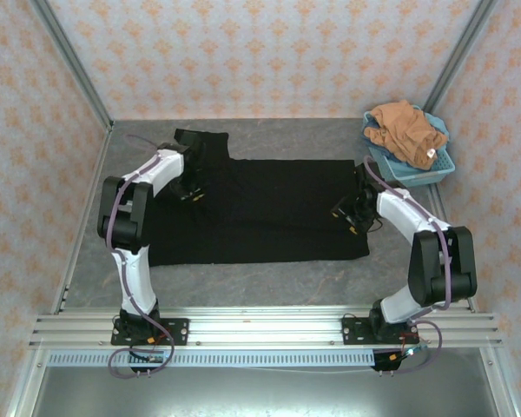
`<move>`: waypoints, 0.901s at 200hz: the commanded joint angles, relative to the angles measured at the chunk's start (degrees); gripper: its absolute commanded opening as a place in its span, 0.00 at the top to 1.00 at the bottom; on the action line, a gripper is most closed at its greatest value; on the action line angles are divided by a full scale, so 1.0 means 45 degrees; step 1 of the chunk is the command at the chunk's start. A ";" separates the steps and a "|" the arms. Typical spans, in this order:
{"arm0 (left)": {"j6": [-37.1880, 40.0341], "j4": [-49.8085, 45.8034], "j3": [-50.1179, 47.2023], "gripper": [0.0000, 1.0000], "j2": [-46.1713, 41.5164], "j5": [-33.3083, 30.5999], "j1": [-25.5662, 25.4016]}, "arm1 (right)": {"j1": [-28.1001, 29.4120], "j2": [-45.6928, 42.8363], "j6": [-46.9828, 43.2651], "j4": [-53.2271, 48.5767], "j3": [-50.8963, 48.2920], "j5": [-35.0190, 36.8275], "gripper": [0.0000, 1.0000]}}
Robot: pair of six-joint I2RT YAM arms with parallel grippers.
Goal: Fold and stack the t-shirts
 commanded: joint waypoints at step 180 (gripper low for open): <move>-0.0838 0.1337 -0.1483 0.30 -0.1506 0.0667 -0.0559 | 0.0006 0.0380 0.0513 0.0279 0.0004 0.0291 0.40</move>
